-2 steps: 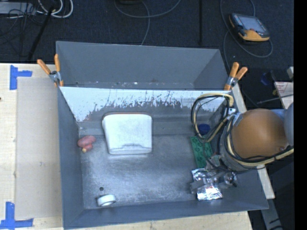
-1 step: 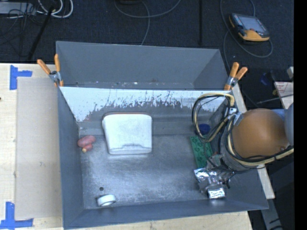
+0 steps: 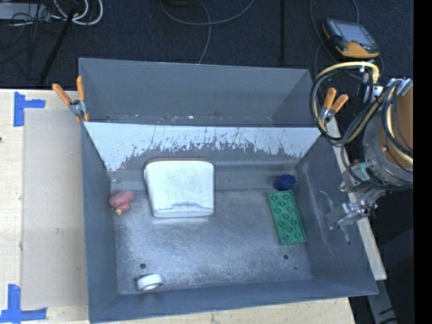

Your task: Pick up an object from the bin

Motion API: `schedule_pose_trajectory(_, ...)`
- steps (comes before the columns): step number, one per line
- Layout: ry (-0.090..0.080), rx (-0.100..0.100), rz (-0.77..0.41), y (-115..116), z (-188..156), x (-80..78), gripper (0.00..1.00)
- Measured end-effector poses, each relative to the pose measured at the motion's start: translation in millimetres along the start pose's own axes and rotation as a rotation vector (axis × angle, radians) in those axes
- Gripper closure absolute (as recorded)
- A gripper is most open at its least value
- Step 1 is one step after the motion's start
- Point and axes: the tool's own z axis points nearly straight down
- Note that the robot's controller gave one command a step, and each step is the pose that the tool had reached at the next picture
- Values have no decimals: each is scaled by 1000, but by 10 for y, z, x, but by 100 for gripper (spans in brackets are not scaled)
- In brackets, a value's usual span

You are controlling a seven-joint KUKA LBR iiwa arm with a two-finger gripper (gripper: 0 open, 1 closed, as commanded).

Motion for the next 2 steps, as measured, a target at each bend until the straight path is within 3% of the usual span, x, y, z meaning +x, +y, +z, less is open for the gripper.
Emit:
schedule_pose_trajectory(1, -4, -9, 4, 16, 44, 0, 100)
schedule_pose_trajectory(2, -6, -17, 67, 182, 780, -141, 100)
